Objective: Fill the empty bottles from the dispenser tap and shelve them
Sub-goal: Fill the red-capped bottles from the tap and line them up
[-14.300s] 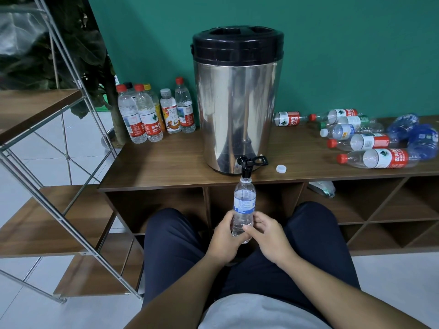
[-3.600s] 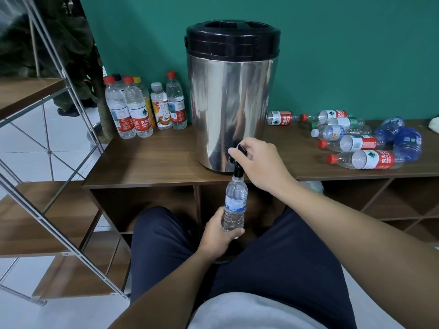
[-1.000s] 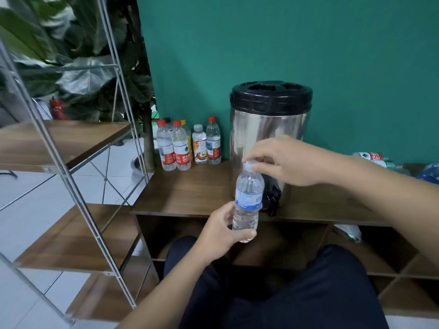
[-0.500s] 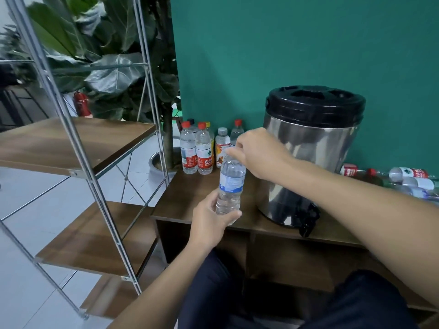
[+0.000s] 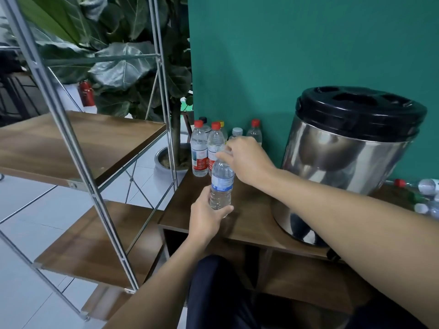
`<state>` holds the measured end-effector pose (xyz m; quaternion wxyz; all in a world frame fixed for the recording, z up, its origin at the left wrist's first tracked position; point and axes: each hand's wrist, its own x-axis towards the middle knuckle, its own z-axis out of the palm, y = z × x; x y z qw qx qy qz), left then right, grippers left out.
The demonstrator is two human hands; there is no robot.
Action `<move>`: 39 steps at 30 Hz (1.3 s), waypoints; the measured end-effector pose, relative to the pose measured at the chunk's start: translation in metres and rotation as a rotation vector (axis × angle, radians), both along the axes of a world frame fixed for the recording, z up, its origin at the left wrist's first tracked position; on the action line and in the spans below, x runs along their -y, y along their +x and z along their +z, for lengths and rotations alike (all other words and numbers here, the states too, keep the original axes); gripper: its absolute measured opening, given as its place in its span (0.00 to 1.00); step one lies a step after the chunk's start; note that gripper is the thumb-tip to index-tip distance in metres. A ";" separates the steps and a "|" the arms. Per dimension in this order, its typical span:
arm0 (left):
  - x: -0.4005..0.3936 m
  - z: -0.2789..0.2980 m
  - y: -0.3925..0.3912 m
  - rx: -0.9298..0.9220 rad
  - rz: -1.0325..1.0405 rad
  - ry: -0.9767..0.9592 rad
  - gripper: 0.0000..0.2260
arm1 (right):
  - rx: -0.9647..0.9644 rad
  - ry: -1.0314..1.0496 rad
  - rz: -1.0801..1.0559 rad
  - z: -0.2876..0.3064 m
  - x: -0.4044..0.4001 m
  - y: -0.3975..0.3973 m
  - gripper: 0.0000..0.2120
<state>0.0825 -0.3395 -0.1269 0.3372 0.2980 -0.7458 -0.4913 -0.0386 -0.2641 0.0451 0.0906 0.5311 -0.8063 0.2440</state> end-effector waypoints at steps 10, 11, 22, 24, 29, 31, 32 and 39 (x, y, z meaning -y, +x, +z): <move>0.011 -0.009 0.000 0.060 -0.009 -0.054 0.42 | 0.043 -0.045 0.050 -0.016 0.009 -0.013 0.17; 0.011 -0.009 0.001 0.069 0.014 -0.063 0.45 | 0.044 -0.046 0.047 -0.015 0.007 -0.013 0.14; -0.093 0.035 0.027 -0.177 0.022 0.004 0.05 | 0.054 -0.064 0.133 0.000 -0.118 0.029 0.10; -0.123 0.050 0.018 -0.232 -0.082 0.036 0.06 | 0.020 -0.090 0.165 -0.001 -0.158 0.027 0.09; -0.199 0.100 -0.022 -0.343 -0.334 0.050 0.09 | -0.008 -0.244 0.101 0.012 -0.259 -0.001 0.09; -0.225 0.118 -0.045 -0.353 -0.428 0.070 0.09 | -0.017 -0.324 0.030 0.018 -0.294 -0.021 0.09; -0.239 0.124 -0.058 -0.338 -0.479 0.075 0.09 | -0.010 -0.356 -0.008 0.019 -0.308 -0.033 0.08; -0.311 0.128 -0.178 -0.111 -0.596 0.240 0.10 | 0.171 -0.436 -0.269 -0.013 -0.371 -0.140 0.07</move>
